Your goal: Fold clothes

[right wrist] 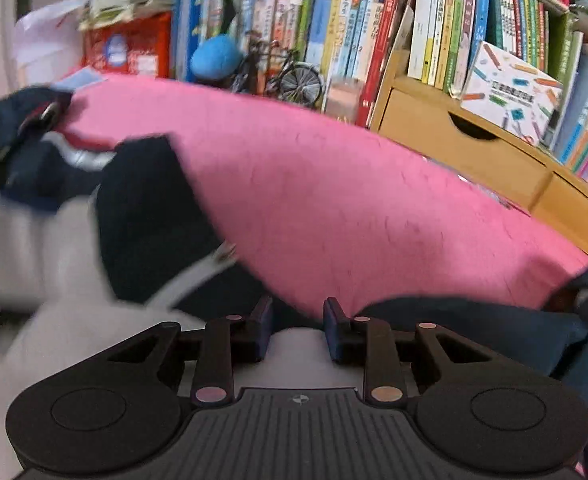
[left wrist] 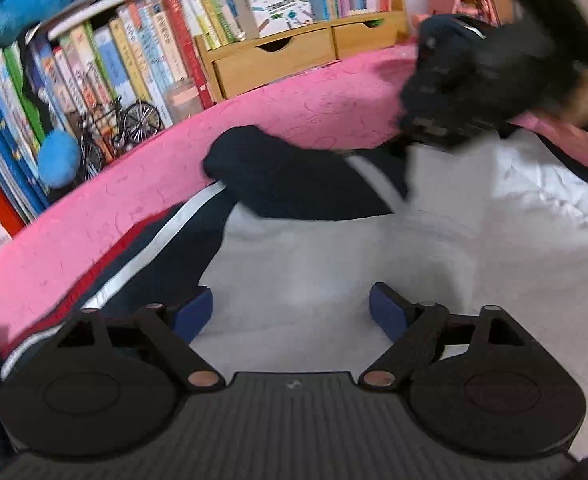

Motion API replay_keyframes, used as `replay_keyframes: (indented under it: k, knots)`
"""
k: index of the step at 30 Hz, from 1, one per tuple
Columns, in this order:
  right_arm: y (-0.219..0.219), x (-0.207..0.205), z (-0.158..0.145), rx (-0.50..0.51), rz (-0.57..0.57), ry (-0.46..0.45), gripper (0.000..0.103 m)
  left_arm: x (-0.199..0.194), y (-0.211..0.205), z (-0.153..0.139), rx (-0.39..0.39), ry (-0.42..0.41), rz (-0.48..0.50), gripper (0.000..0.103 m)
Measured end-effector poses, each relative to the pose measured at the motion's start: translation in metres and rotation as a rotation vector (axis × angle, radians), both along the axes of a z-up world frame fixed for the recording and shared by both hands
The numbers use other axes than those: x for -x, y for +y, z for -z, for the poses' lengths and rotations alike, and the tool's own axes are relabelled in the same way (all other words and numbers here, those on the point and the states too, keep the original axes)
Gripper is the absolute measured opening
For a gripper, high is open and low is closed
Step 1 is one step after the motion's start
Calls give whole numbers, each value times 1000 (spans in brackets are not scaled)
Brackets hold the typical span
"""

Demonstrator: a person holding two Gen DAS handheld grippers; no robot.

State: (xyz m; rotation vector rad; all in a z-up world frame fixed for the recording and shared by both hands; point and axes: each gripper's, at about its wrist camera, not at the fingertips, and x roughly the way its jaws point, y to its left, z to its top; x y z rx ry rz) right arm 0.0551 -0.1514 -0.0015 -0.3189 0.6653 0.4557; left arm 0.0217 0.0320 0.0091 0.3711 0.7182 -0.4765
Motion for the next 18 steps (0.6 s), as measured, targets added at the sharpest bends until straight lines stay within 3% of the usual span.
replay_keyframes:
  k: [7, 11, 15, 18]
  knots:
    - [-18, 63, 20, 63, 1, 12, 31, 6, 10, -27, 29, -82, -20, 99]
    - [-32, 63, 31, -51, 36, 31, 31, -26, 7, -49, 86, -102, -42, 103]
    - [-41, 62, 31, -115, 37, 45, 32, -65, 1, -42, 144, -46, -58, 103]
    - [-48, 58, 31, -167, 17, 59, 37, -91, -3, -17, 112, 9, -96, 103]
